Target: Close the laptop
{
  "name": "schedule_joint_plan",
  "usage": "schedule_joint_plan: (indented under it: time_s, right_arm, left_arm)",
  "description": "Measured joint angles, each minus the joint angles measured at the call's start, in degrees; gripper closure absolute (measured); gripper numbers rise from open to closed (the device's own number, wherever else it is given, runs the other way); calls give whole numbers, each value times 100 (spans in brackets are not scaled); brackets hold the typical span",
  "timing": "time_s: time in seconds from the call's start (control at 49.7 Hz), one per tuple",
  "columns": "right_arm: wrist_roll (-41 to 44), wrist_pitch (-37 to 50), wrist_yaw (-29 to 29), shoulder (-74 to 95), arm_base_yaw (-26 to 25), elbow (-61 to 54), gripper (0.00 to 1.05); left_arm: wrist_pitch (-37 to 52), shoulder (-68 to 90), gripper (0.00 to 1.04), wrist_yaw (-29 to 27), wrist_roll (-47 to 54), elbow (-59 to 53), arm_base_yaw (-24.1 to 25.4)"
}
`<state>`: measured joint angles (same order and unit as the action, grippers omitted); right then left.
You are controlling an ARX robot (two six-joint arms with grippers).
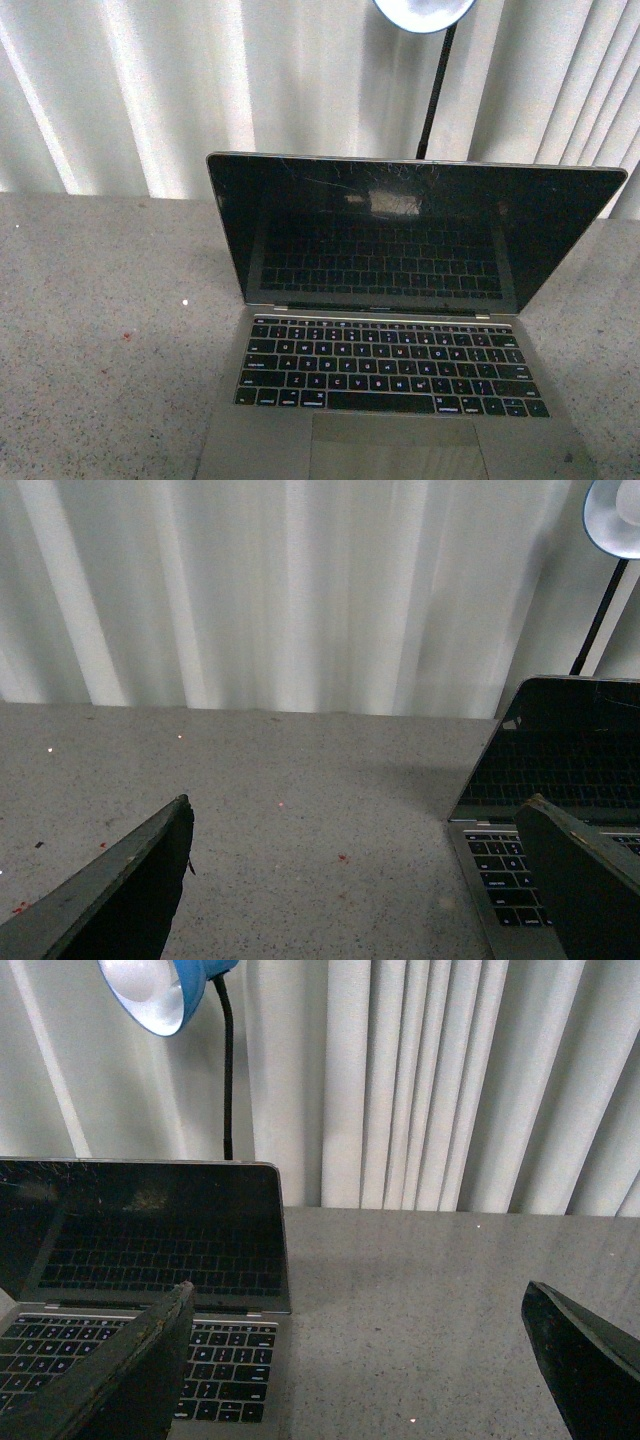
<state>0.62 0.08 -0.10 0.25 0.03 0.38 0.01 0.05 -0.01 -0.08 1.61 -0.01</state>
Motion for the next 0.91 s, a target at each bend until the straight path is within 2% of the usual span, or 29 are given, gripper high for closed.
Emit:
schedule_joint_plan:
  time_s: [0.906]
  right_arm:
    - [0,0,2,0,0,0,7]
  left_arm:
    - [0,0,7,-2,0,0,0]
